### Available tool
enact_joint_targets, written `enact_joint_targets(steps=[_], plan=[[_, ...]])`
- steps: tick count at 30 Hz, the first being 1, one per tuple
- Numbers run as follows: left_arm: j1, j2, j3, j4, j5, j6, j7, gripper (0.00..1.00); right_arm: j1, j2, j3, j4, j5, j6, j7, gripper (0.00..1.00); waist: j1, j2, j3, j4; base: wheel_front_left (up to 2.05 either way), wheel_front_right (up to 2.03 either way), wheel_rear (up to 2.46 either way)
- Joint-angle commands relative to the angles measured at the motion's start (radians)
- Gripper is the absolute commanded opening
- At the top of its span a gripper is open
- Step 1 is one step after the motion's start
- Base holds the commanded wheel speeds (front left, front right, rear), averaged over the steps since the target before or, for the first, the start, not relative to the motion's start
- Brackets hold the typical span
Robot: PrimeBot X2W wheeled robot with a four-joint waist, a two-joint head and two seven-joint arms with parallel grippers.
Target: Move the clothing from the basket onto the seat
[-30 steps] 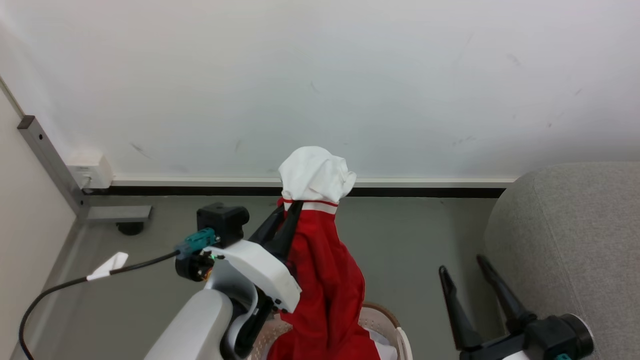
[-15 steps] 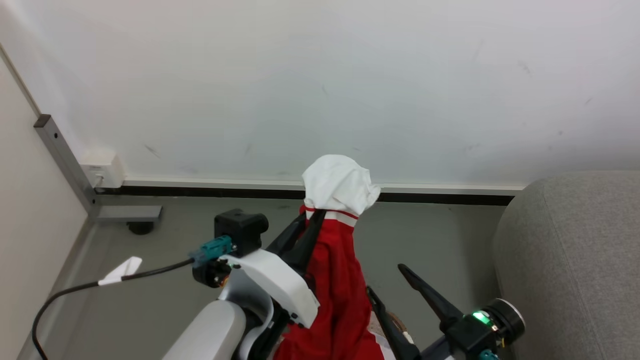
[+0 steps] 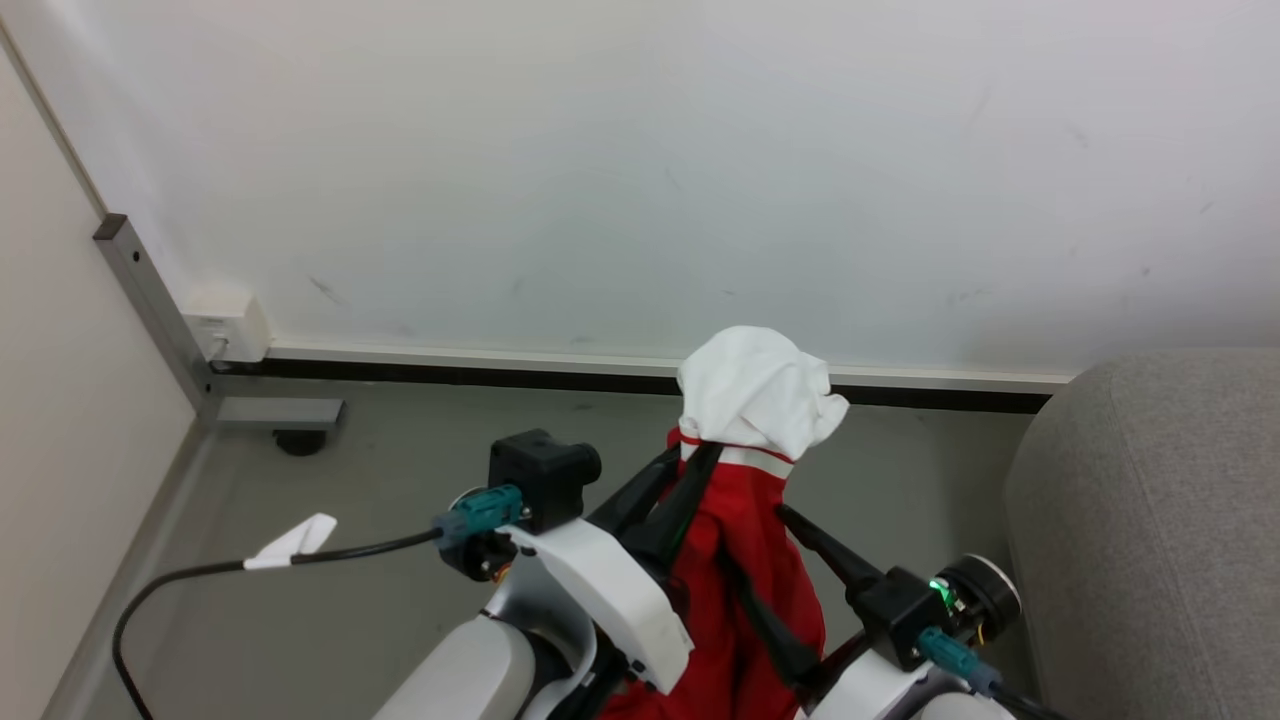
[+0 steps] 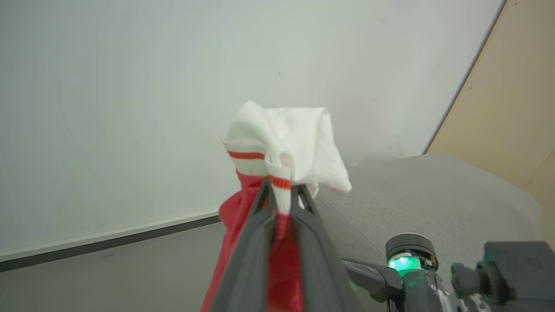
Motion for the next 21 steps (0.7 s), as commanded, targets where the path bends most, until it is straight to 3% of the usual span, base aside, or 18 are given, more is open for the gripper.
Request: enact_joint_targets(steps=[1, 7, 8, 9, 11, 18, 20, 21], plan=[[0.007, -0.003, -0.005, -0.017, -0.011, -0.006, 0.007, 0.00, -0.029, -0.004, 0.003, 0.021, 0.008, -0.002, 0.000, 1.00, -0.0001, -0.0001, 0.005, 0.003, 0.00, 0.00, 0.00], [0.010, -0.008, -0.024, -0.055, -0.024, -0.009, 0.029, 0.00, -0.076, -0.004, 0.047, 0.086, 0.069, -0.002, 0.000, 1.00, -0.0001, -0.0001, 0.013, 0.008, 0.00, 0.00, 0.00], [0.009, -0.008, -0.025, -0.060, -0.024, -0.008, 0.031, 0.00, -0.082, -0.004, 0.056, 0.096, 0.084, -0.002, 0.000, 0.75, -0.0001, -0.0001, 0.014, 0.009, 0.00, 0.00, 0.00], [0.008, -0.008, -0.027, -0.064, -0.026, -0.007, 0.033, 0.00, -0.088, -0.004, 0.062, 0.101, 0.098, -0.002, 0.000, 0.35, -0.0001, -0.0001, 0.016, 0.010, 0.00, 0.00, 0.00], [0.007, -0.005, -0.026, -0.070, -0.028, -0.005, 0.035, 0.00, -0.093, -0.004, 0.054, 0.088, 0.117, -0.002, 0.000, 0.00, -0.0001, -0.0001, 0.019, 0.010, 0.00, 0.00, 0.00], [0.016, 0.021, 0.010, -0.048, -0.029, 0.013, 0.018, 0.00, -0.082, -0.004, 0.014, 0.034, 0.161, -0.002, 0.000, 0.00, -0.0001, -0.0001, 0.028, -0.003, 0.00, 0.00, 0.00], [0.017, 0.035, 0.023, -0.029, -0.011, 0.025, 0.001, 0.38, -0.076, -0.004, -0.004, 0.016, 0.165, -0.002, 0.000, 0.00, -0.0001, -0.0001, 0.029, -0.009, 0.00, 0.00, 0.00], [0.021, 0.036, 0.025, -0.017, -0.012, 0.029, -0.008, 0.51, -0.073, -0.004, -0.013, 0.005, 0.165, -0.002, 0.000, 0.00, -0.0001, -0.0001, 0.029, -0.012, 0.00, 0.00, 0.00]])
